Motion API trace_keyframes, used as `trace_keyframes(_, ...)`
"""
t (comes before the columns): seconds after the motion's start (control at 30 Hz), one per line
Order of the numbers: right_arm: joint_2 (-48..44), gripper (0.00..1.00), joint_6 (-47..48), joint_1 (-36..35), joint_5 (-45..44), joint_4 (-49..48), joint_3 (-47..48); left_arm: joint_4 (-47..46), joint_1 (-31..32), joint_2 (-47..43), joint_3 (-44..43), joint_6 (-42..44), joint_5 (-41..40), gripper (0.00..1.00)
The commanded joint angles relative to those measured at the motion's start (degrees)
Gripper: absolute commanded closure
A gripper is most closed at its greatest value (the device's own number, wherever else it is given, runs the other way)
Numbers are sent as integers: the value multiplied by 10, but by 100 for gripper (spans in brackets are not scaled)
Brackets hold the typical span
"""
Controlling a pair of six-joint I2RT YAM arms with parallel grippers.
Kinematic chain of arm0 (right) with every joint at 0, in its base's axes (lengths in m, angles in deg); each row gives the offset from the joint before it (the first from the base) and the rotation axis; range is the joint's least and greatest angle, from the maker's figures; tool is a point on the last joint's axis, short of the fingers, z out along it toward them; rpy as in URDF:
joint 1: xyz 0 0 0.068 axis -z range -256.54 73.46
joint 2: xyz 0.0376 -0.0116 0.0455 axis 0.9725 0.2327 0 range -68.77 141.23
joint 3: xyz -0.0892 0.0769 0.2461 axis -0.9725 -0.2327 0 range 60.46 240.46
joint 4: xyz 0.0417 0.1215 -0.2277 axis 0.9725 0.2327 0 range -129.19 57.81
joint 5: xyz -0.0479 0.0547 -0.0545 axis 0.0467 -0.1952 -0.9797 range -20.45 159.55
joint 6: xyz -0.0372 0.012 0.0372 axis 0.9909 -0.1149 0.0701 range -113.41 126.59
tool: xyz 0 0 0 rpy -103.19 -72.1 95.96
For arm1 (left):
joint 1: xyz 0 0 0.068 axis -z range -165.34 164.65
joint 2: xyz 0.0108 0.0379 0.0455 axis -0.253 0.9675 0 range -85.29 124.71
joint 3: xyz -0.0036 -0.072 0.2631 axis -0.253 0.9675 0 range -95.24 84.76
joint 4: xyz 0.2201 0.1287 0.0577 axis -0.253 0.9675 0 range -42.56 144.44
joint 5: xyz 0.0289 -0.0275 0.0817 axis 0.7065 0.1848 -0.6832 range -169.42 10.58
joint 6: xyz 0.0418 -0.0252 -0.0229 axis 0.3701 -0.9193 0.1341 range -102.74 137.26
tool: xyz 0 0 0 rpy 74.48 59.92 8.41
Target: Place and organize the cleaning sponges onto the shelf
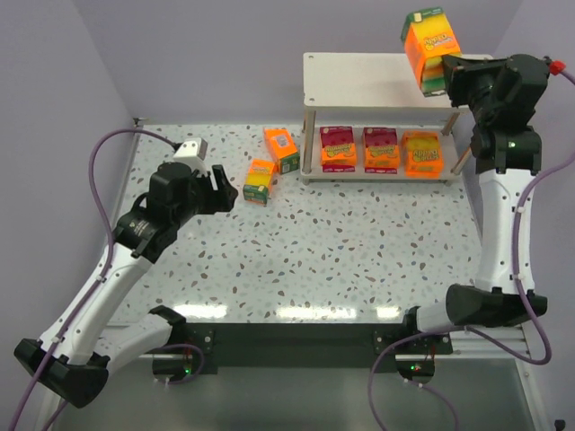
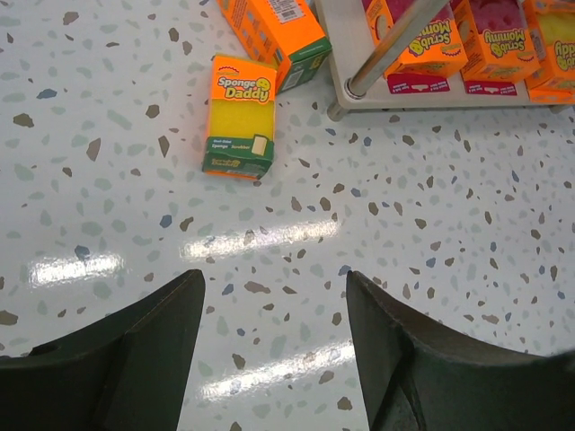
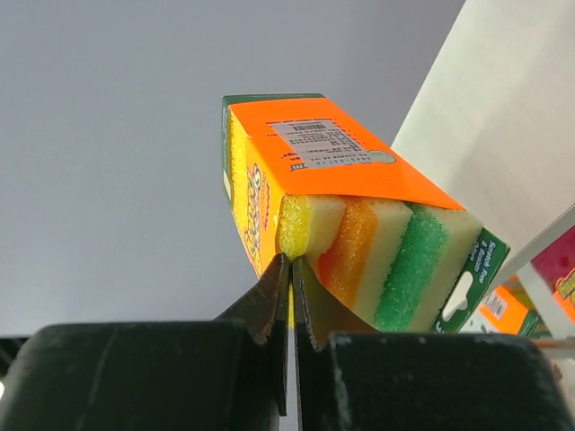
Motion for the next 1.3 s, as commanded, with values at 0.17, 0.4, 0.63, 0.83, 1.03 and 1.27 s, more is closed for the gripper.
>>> trace_keyframes(0.17, 46, 100, -7, 84, -30, 54, 30, -30, -4, 0, -13, -9, 27, 30)
trace_keyframes(0.4, 102, 100, 4, 110, -25, 75, 73, -41, -4, -3, -1, -16, 33, 30)
trace_keyframes(0.63, 128, 100, 17, 115, -44, 83, 90, -44, -4, -8, 6, -20, 32, 30)
trace_keyframes(0.83, 139, 100, 24, 120, -61, 75, 93, -44, -4, -9, 11, -23, 30, 30)
trace_keyframes(1.03, 161, 100, 28, 119, -62, 64, 104, -42, -4, -3, 8, -21, 28, 30)
trace_keyframes(1.27, 180, 100, 33, 120, -55, 62, 119, -44, -4, 4, 6, -23, 30, 30)
